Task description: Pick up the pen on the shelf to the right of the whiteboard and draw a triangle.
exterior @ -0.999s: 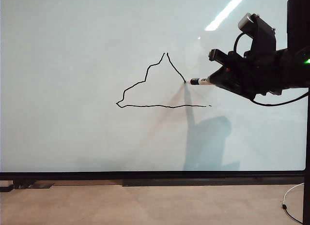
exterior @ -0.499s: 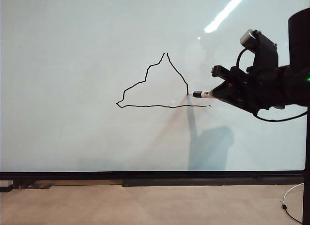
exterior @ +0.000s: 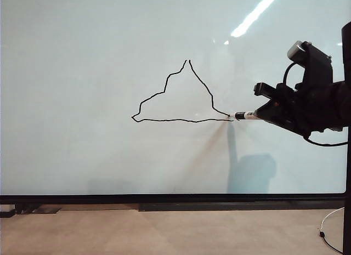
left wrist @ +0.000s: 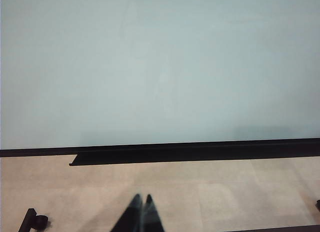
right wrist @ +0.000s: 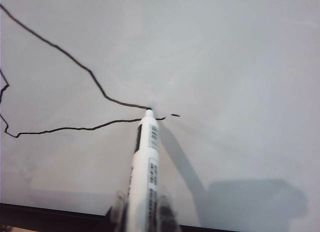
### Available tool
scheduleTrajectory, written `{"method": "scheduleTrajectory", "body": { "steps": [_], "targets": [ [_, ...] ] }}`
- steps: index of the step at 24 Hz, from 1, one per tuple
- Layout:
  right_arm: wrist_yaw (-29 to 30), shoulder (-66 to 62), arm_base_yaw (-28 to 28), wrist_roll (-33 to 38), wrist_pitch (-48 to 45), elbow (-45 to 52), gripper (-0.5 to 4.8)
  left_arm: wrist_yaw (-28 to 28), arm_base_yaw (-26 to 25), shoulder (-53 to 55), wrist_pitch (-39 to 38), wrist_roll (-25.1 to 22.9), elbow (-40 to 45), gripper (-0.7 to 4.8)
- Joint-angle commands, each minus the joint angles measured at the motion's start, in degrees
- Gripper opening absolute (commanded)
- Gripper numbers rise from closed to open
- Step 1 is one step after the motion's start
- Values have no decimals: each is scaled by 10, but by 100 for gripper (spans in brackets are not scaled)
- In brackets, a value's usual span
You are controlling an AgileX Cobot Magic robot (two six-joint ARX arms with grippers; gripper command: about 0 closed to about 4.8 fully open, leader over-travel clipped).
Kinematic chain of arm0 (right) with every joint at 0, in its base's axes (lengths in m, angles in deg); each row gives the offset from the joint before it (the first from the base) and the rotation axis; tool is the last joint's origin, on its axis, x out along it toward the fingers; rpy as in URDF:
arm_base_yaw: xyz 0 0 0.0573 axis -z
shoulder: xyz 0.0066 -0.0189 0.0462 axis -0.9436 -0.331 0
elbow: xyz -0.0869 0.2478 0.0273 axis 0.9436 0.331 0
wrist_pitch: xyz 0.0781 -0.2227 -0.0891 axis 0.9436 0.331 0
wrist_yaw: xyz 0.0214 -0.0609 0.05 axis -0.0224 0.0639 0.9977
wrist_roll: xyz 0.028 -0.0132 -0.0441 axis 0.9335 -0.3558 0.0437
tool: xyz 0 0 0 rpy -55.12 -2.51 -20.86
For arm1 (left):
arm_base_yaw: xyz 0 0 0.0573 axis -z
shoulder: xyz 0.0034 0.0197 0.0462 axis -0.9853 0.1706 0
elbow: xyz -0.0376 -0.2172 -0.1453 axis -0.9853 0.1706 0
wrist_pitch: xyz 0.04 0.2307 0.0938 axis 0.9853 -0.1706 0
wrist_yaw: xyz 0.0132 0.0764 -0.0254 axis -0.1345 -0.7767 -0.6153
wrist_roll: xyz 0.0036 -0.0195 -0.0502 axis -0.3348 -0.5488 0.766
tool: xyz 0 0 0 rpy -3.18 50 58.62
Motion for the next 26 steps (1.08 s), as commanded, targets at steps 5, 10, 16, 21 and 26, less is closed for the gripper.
{"method": "scheduleTrajectory", "body": {
  "steps": [5,10,16,21,26],
  "targets": [
    [-22,1,11,-3,-12,-2,-3,0,0,0,5,0,-2,-5],
    [-20,1,19,-4,-10,-2,-3,0,0,0,5,0,-2,-5],
    [-20,1,29,-4,-2,1,-3,0,0,0,5,0,-2,-5],
    [-20,0,37,-7,9,2,-3,0,0,0,5,0,-2,-5],
    [-20,0,41,-12,9,9,-3,0,0,0,5,0,-2,-5]
  ]
}}
